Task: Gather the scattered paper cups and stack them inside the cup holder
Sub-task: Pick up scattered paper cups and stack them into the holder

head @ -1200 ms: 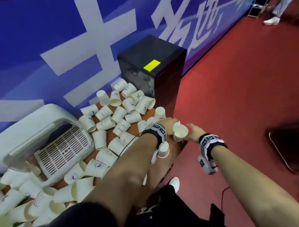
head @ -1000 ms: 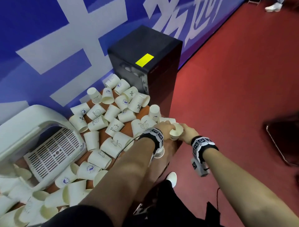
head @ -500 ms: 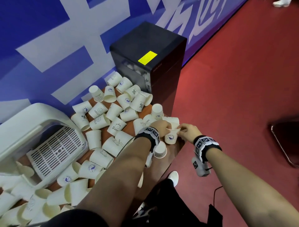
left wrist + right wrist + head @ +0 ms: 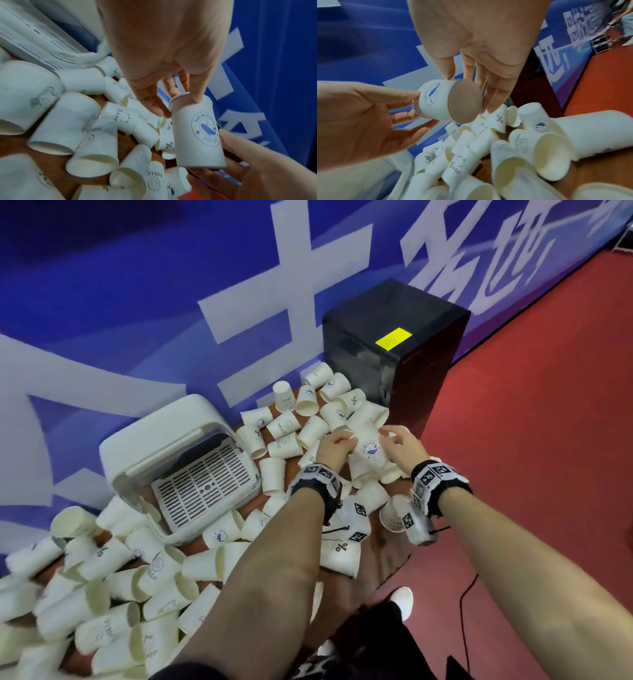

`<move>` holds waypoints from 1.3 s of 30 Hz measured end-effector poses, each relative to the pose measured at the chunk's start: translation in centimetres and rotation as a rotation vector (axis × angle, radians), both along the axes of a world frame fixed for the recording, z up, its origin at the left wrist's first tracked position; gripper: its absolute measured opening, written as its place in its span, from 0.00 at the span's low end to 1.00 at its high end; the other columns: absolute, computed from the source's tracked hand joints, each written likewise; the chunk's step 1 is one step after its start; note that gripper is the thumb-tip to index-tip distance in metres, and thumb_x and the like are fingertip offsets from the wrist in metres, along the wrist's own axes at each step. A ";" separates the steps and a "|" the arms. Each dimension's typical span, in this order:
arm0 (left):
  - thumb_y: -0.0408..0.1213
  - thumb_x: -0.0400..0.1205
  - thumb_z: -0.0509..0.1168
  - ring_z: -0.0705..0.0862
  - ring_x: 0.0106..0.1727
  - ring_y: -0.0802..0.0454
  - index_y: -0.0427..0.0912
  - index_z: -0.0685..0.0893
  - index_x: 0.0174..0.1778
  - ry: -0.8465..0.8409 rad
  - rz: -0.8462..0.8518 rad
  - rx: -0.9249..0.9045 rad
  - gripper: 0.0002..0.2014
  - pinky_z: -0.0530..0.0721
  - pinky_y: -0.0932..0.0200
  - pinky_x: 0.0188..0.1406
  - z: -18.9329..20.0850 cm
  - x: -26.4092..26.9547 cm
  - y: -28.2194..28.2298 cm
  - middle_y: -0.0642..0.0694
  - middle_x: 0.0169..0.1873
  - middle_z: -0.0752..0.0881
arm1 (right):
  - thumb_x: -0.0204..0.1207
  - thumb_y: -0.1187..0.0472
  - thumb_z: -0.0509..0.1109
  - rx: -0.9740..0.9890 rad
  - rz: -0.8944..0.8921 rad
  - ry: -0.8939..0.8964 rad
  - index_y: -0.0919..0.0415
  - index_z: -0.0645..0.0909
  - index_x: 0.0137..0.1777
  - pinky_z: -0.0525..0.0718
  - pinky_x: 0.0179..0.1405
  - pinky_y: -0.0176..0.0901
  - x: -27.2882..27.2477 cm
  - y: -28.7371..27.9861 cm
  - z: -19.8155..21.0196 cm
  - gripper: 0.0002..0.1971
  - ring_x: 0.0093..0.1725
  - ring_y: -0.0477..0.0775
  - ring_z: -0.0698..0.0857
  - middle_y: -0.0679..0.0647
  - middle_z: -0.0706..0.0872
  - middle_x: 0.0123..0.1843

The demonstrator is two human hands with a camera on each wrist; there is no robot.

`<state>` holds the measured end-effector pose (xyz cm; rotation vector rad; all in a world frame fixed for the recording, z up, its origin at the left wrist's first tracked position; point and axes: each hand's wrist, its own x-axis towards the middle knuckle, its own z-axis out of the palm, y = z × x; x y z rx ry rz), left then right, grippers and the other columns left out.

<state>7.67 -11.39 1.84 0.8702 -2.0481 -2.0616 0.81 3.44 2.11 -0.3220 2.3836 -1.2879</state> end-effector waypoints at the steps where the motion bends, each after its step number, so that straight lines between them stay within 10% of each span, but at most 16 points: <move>1: 0.27 0.81 0.66 0.81 0.41 0.51 0.36 0.82 0.50 0.018 0.057 0.059 0.05 0.81 0.62 0.41 0.2 0.9 -1.0 0.45 0.38 0.82 | 0.79 0.49 0.65 -0.016 0.019 -0.008 0.50 0.78 0.67 0.82 0.61 0.57 0.3 -1.2 -0.1 0.18 0.55 0.56 0.83 0.56 0.85 0.57; 10: 0.31 0.82 0.65 0.83 0.49 0.41 0.40 0.83 0.48 0.016 0.432 0.059 0.02 0.84 0.51 0.52 -0.8 9.5 -9.9 0.37 0.48 0.84 | 0.76 0.54 0.73 0.006 0.315 -0.038 0.57 0.74 0.72 0.75 0.61 0.42 5.5 -13.1 1.8 0.25 0.61 0.54 0.79 0.55 0.77 0.58; 14: 0.28 0.82 0.63 0.82 0.42 0.47 0.33 0.83 0.54 -0.013 0.490 -0.003 0.07 0.85 0.64 0.37 -0.7 13.1 -13.1 0.38 0.46 0.84 | 0.76 0.57 0.72 0.050 0.508 0.000 0.52 0.70 0.76 0.73 0.61 0.40 7.9 -17.4 2.2 0.29 0.64 0.53 0.77 0.55 0.78 0.68; 17: 0.29 0.80 0.65 0.85 0.47 0.43 0.37 0.85 0.47 -0.012 0.481 -0.100 0.04 0.85 0.47 0.58 -1.3 15.2 -15.8 0.40 0.44 0.86 | 0.77 0.62 0.71 0.053 0.655 0.035 0.48 0.65 0.79 0.73 0.61 0.39 9.3 -20.5 2.1 0.32 0.66 0.52 0.77 0.55 0.77 0.71; 22: 0.30 0.78 0.68 0.82 0.45 0.48 0.38 0.86 0.46 -0.090 0.461 -0.256 0.03 0.82 0.45 0.58 -1.9 17.4 -18.9 0.41 0.44 0.88 | 0.76 0.64 0.69 0.120 0.798 0.084 0.43 0.66 0.79 0.74 0.65 0.40 11.0 -24.6 0.6 0.32 0.67 0.52 0.77 0.53 0.75 0.75; 39: 0.32 0.80 0.68 0.84 0.50 0.49 0.38 0.88 0.48 -0.240 0.367 -0.580 0.05 0.79 0.58 0.50 -5.6 15.7 -23.7 0.44 0.49 0.88 | 0.79 0.63 0.64 0.169 0.701 0.337 0.60 0.81 0.55 0.84 0.48 0.51 9.8 -30.5 -4.7 0.08 0.46 0.62 0.85 0.62 0.87 0.45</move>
